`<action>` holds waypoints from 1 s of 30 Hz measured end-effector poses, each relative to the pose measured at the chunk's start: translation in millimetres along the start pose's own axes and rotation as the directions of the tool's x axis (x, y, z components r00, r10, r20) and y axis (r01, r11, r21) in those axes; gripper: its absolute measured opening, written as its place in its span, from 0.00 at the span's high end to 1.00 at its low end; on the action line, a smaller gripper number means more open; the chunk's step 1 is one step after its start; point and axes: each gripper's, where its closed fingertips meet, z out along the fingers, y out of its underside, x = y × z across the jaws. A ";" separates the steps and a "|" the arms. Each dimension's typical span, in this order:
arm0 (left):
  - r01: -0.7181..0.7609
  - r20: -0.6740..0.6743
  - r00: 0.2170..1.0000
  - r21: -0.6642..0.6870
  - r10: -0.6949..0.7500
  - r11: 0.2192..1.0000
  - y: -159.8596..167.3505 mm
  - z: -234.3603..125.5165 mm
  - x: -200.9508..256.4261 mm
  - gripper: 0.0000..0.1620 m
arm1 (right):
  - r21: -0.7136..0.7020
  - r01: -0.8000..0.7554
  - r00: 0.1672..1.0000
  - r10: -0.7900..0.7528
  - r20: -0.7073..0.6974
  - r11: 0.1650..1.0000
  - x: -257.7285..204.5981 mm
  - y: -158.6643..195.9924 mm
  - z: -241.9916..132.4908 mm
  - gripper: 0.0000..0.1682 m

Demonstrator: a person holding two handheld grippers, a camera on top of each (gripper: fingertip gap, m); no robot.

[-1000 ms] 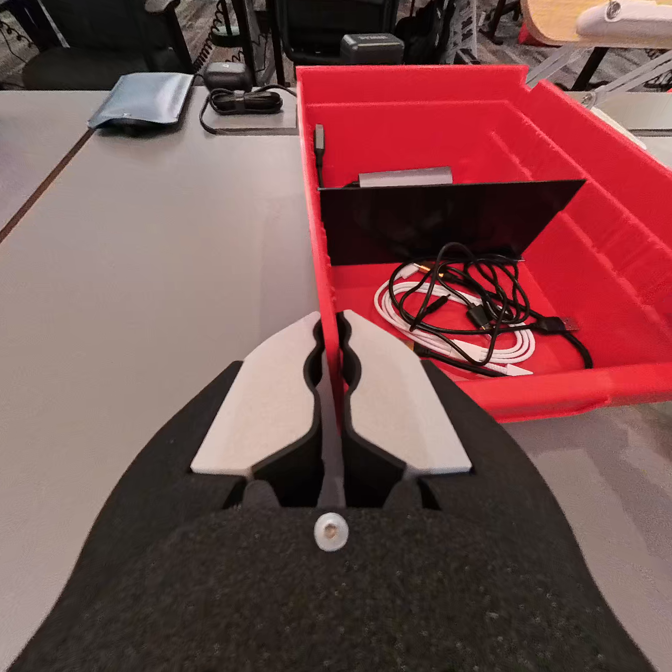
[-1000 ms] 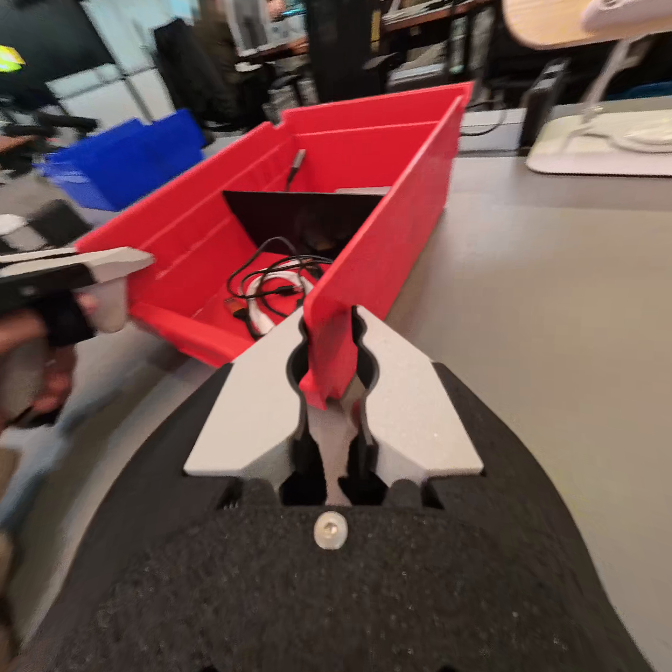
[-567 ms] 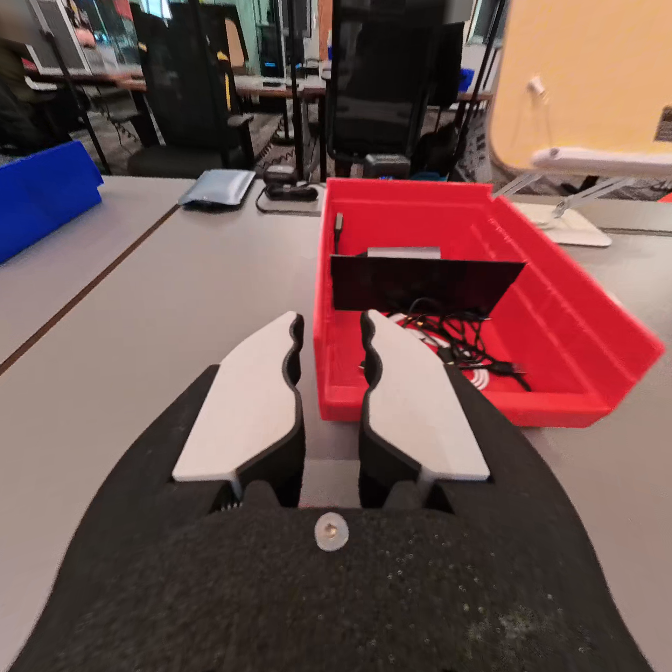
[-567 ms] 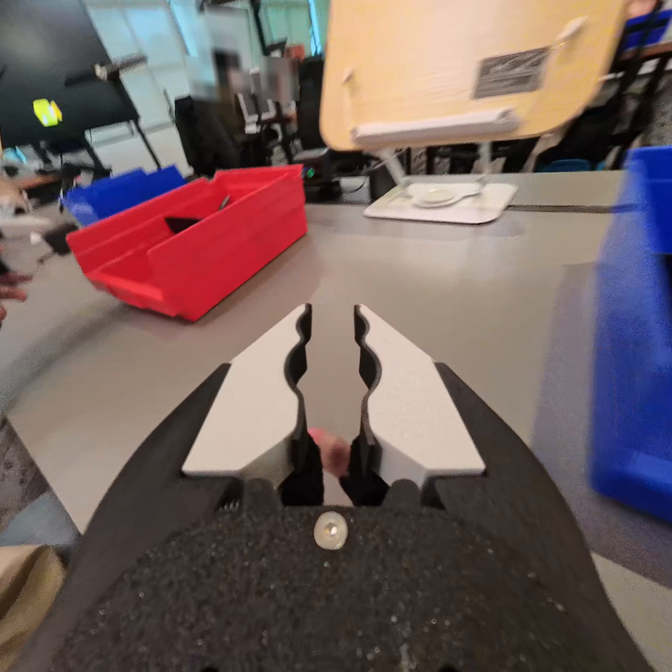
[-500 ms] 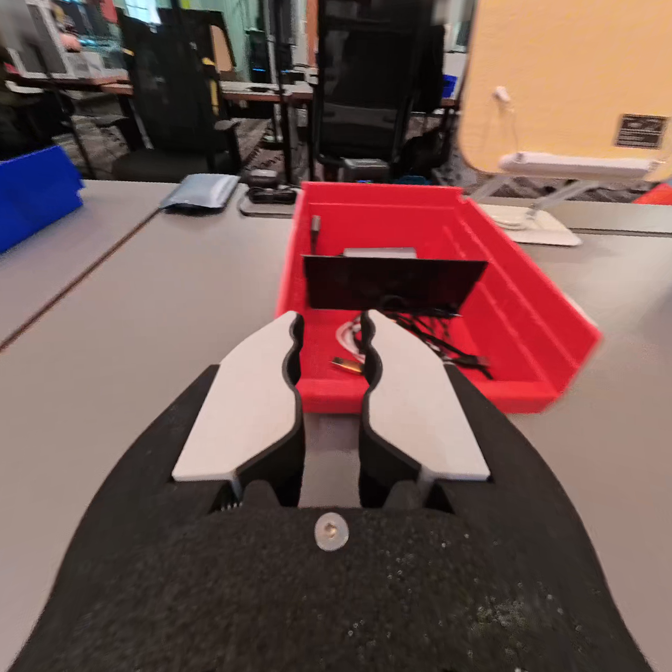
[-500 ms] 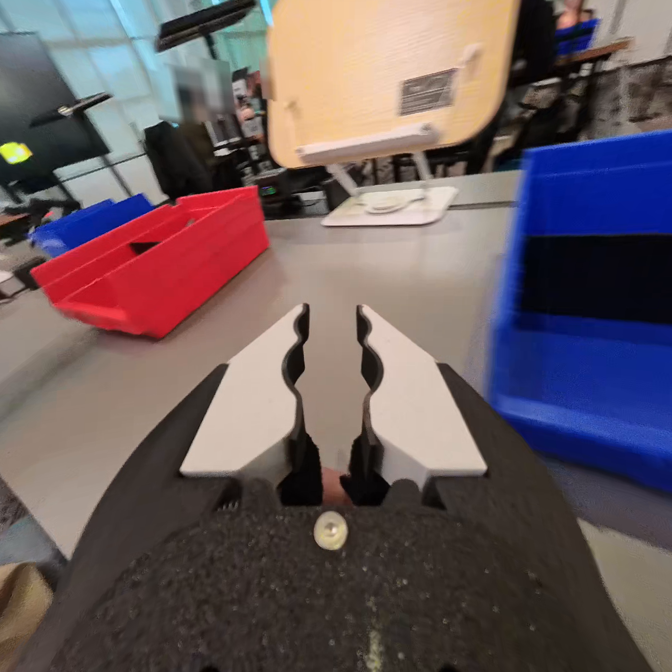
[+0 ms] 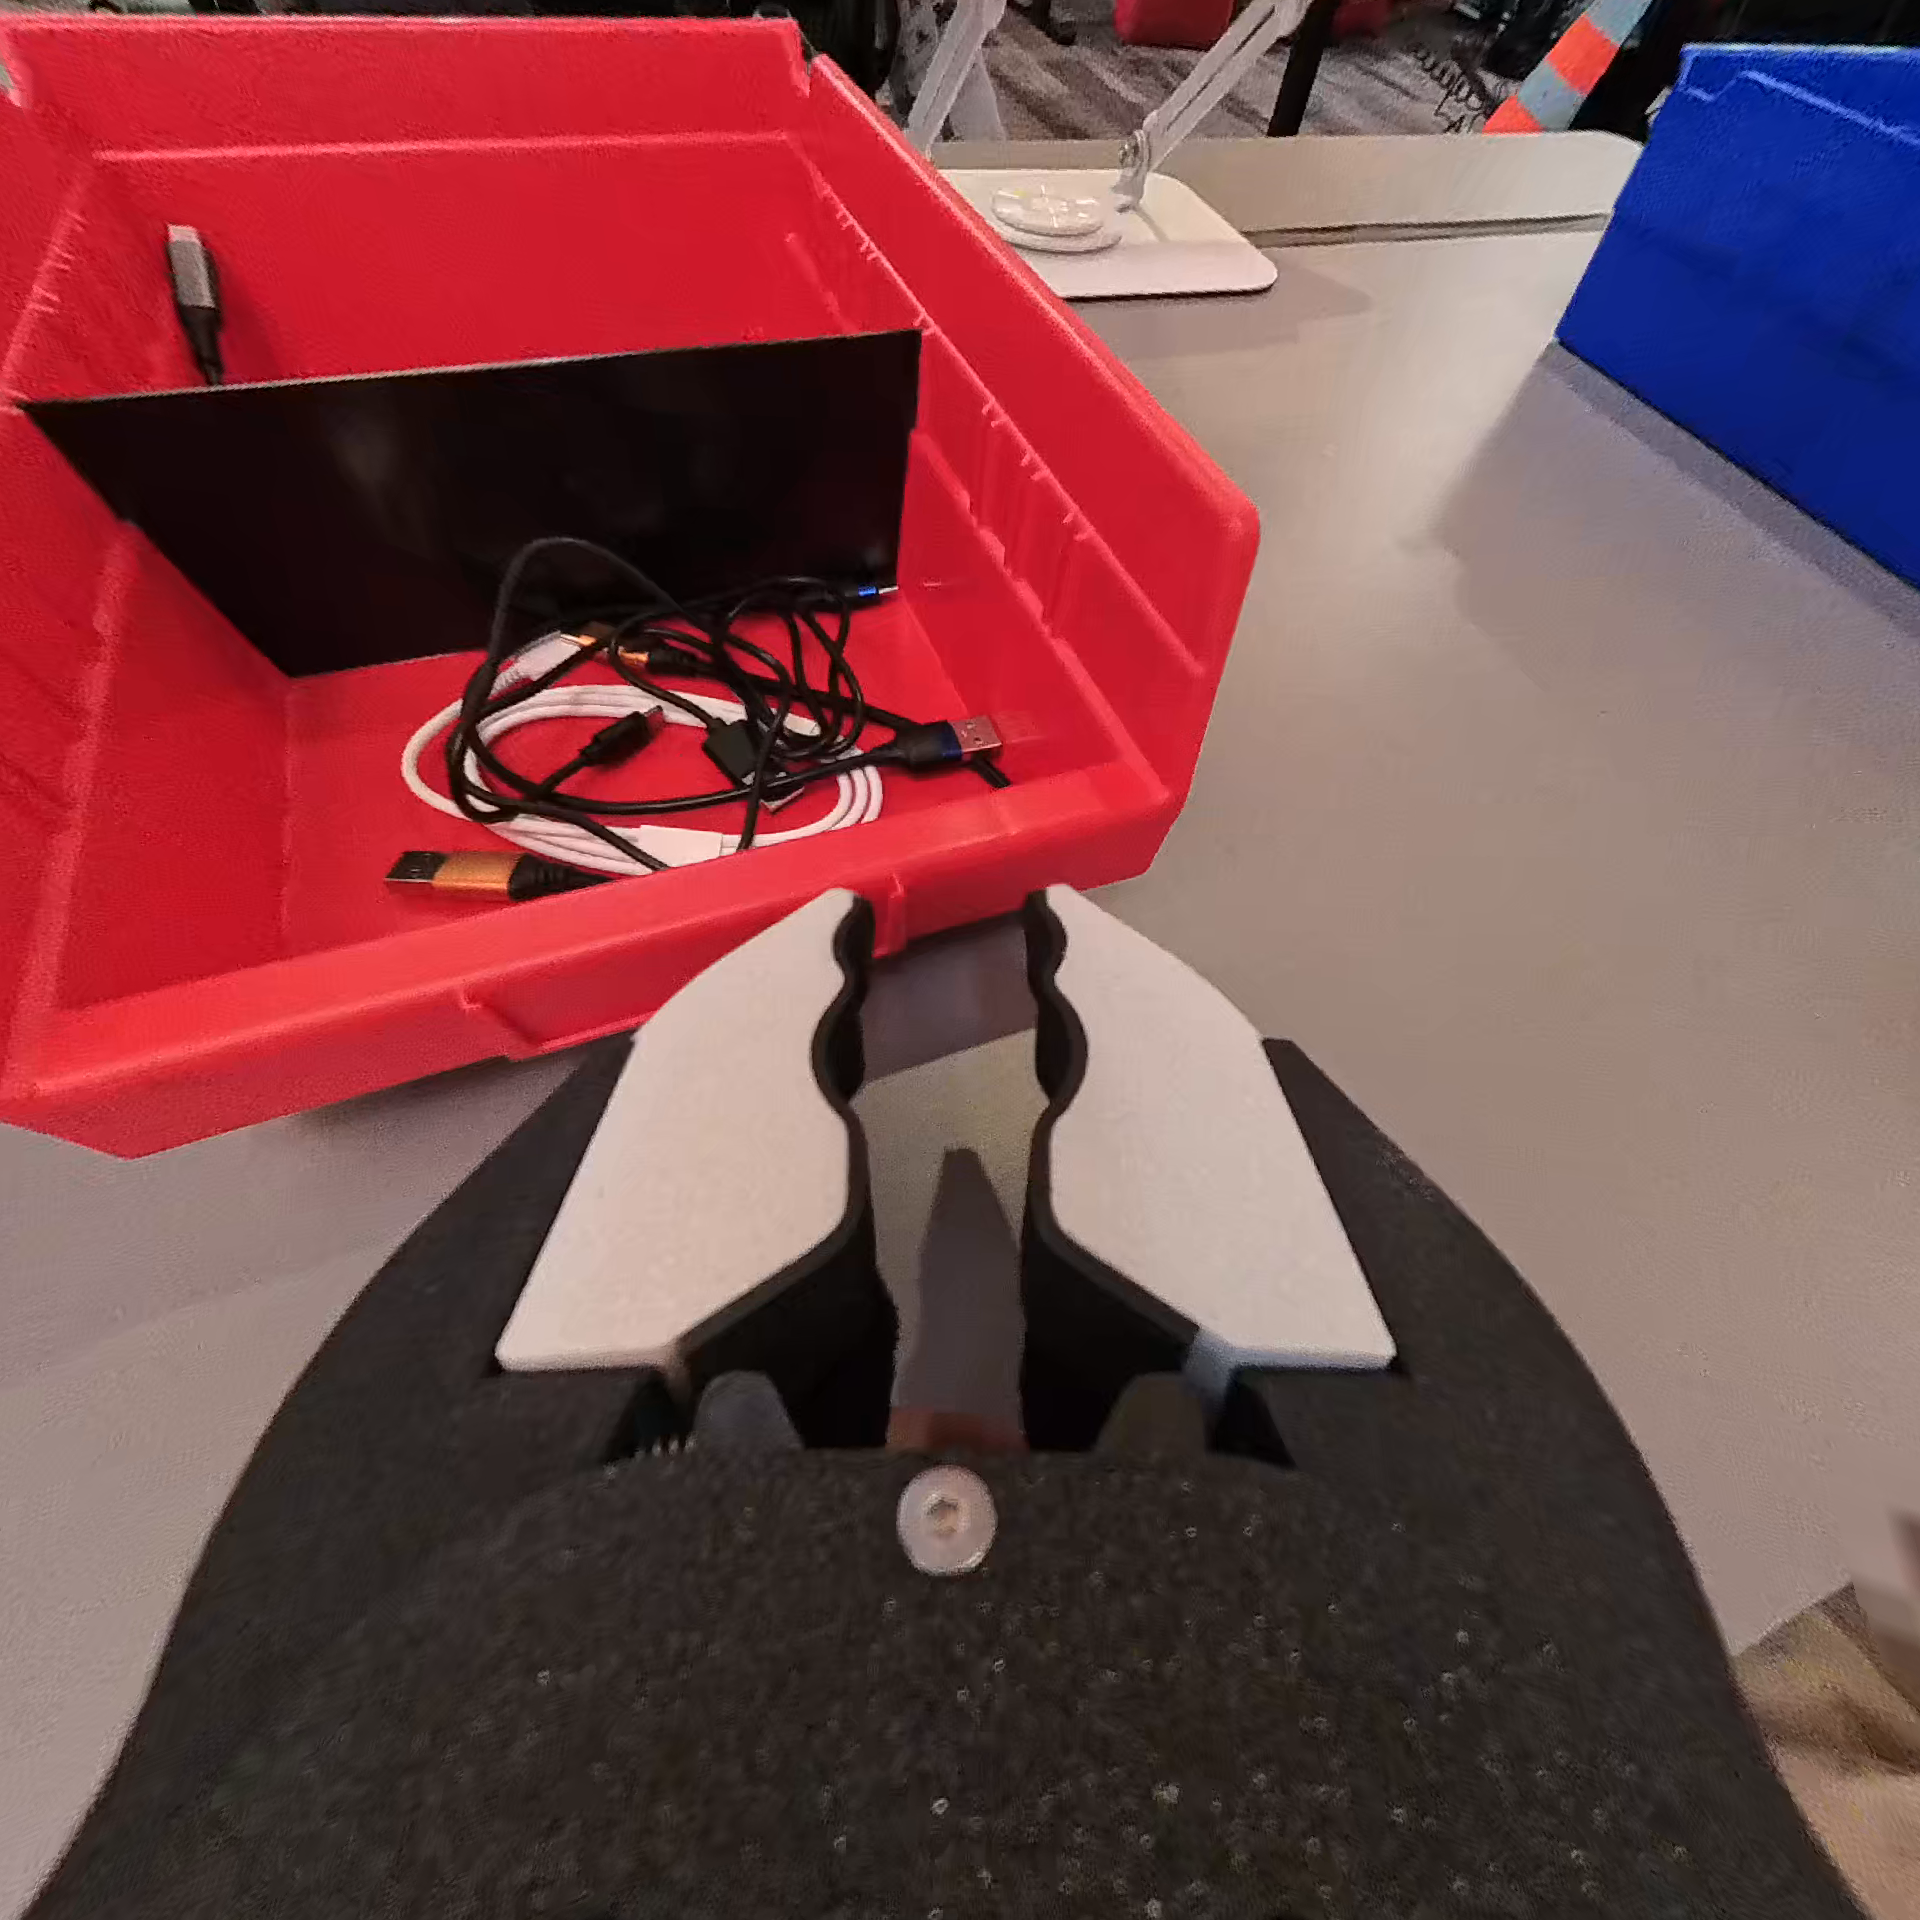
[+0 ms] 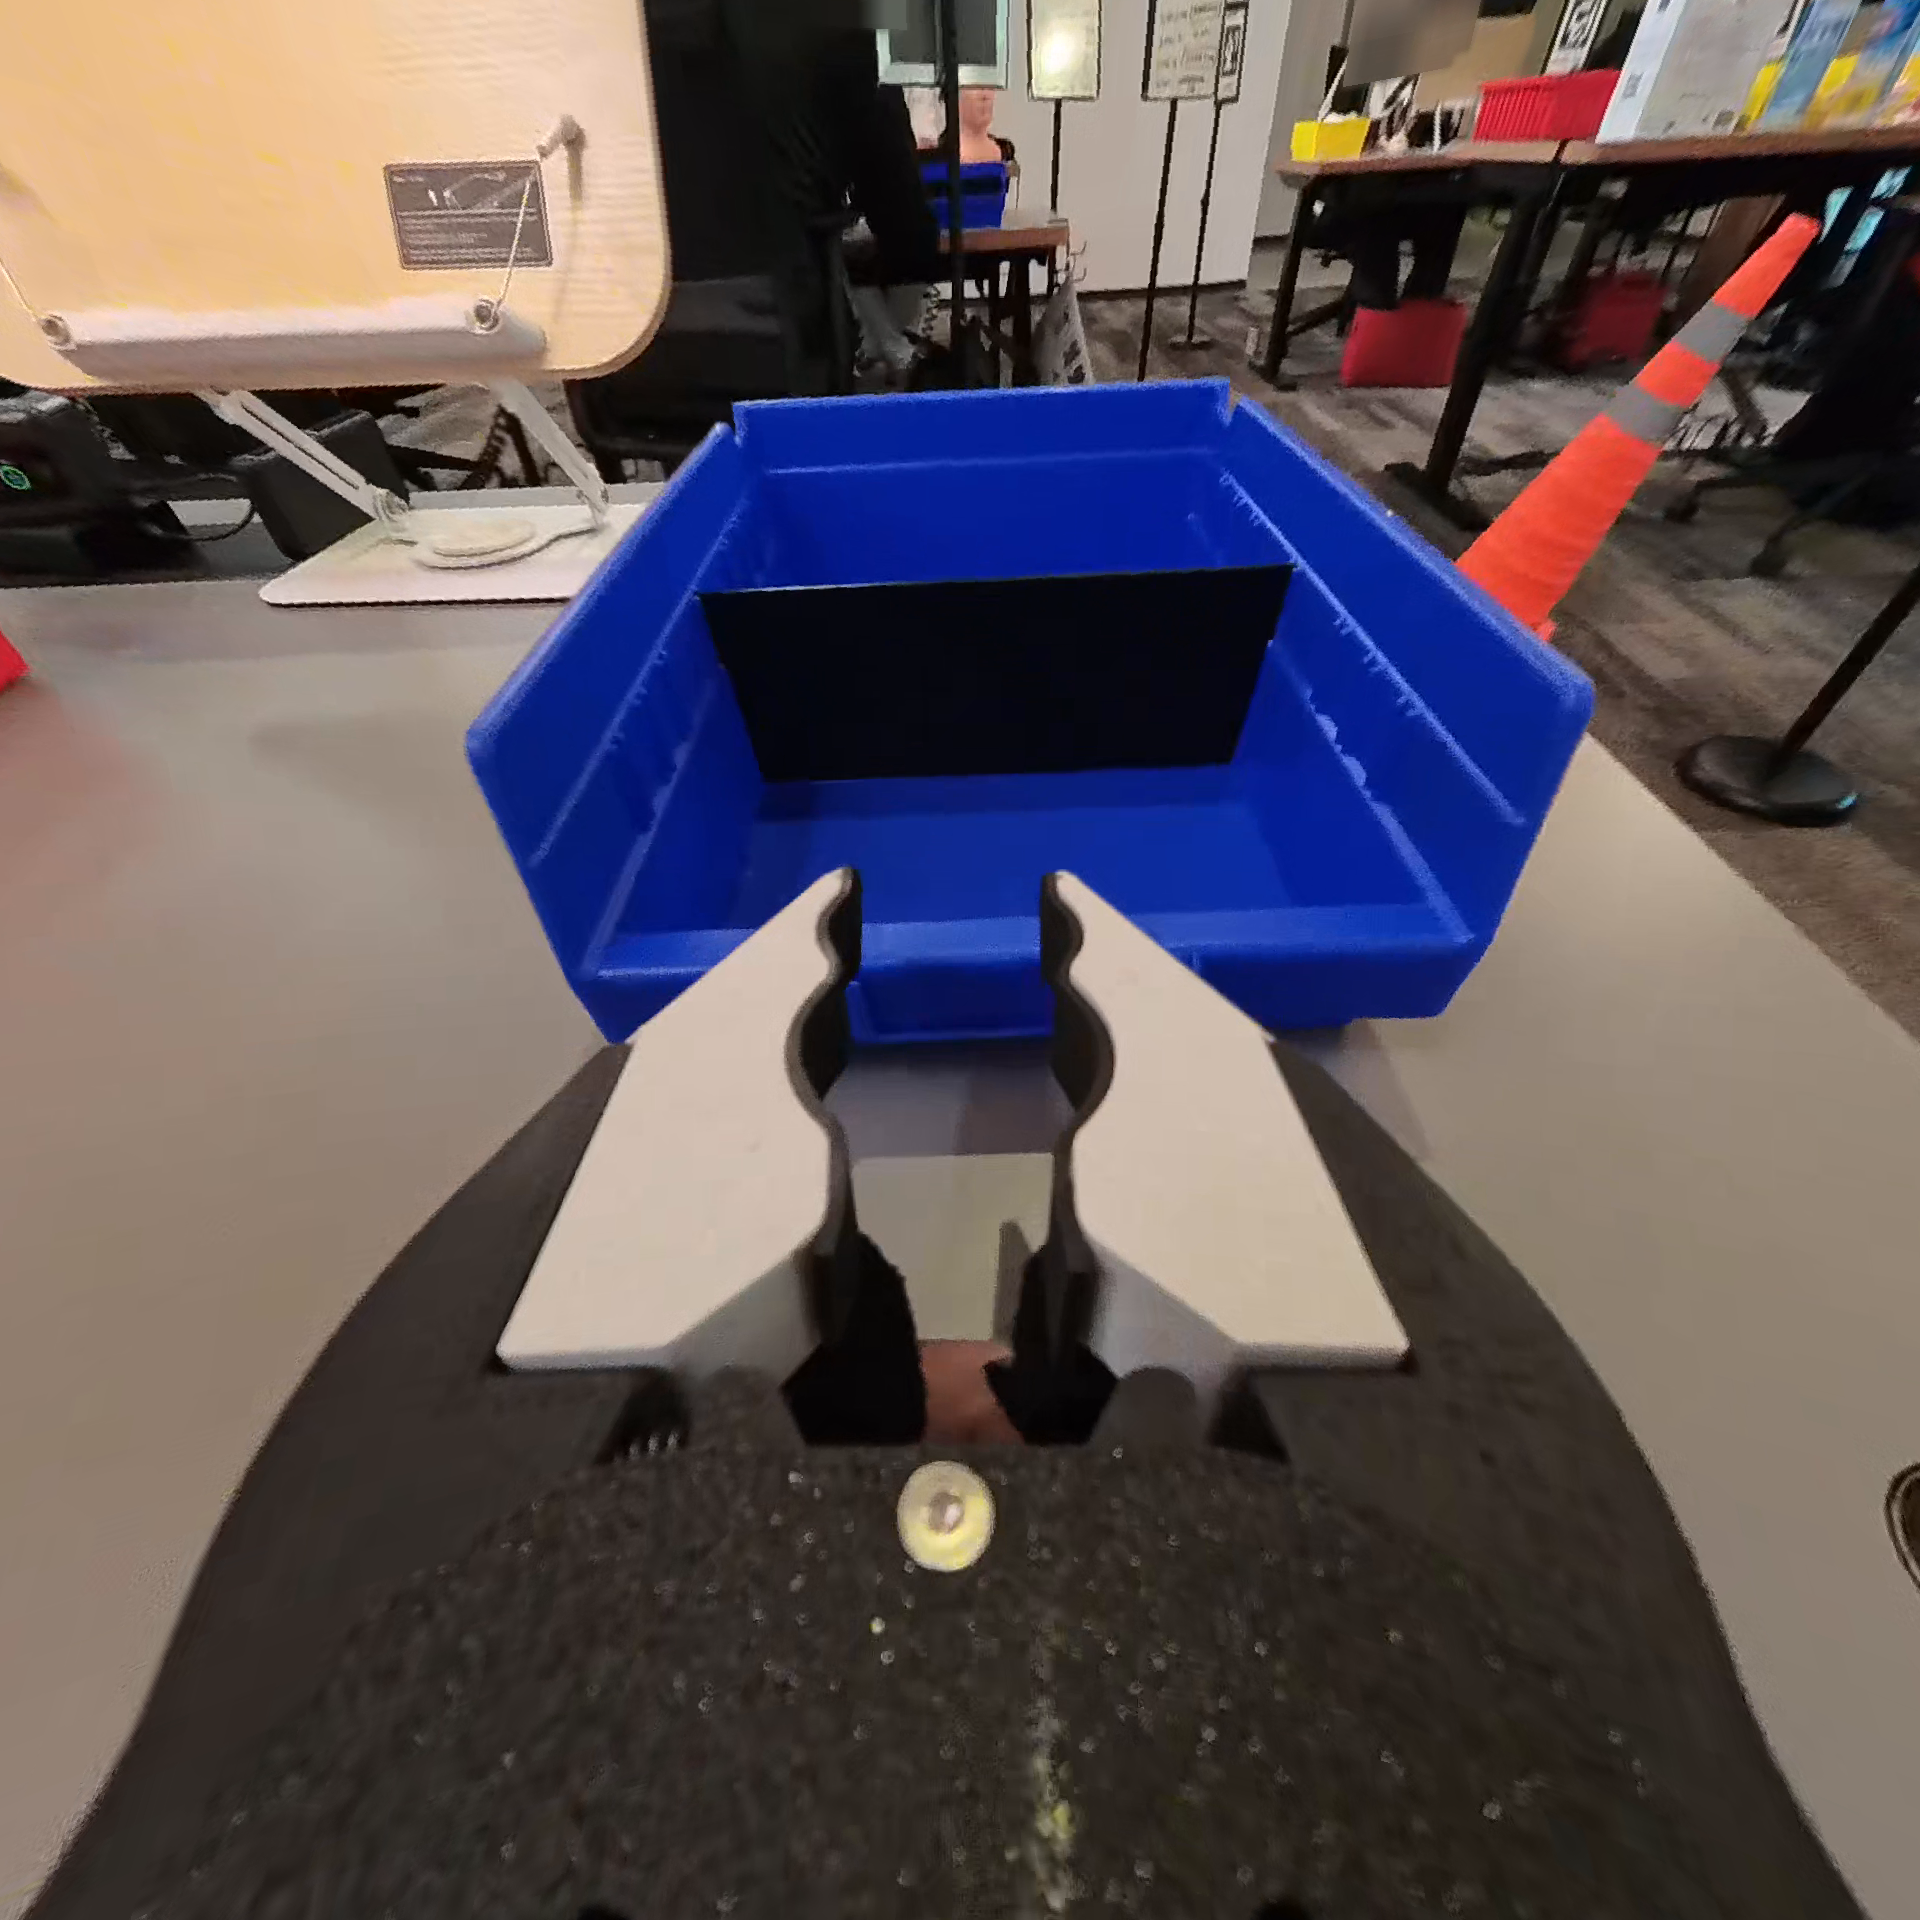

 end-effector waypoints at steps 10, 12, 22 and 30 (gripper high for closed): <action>-0.019 -0.035 0.999 -0.042 0.018 0.999 8.0 2.1 4.5 0.84 | -0.003 -0.052 0.999 0.052 0.008 0.999 -5.9 -1.3 0.7 0.81; -0.026 -0.050 0.998 -0.037 0.025 0.999 7.6 1.5 7.0 0.84 | 0.016 -0.077 0.997 0.076 0.022 0.997 -15.5 -8.0 -3.7 0.81; 0.000 -0.180 0.984 0.086 0.015 0.996 -23.7 -9.6 27.0 0.95 | 0.071 -0.110 0.991 0.103 0.086 0.991 -49.2 -21.5 -10.6 0.81; -0.300 -0.213 0.927 0.068 0.308 0.951 -114.4 -3.1 10.9 0.92 | 0.045 -0.130 0.986 0.124 0.115 0.991 -48.8 -16.9 -3.8 0.81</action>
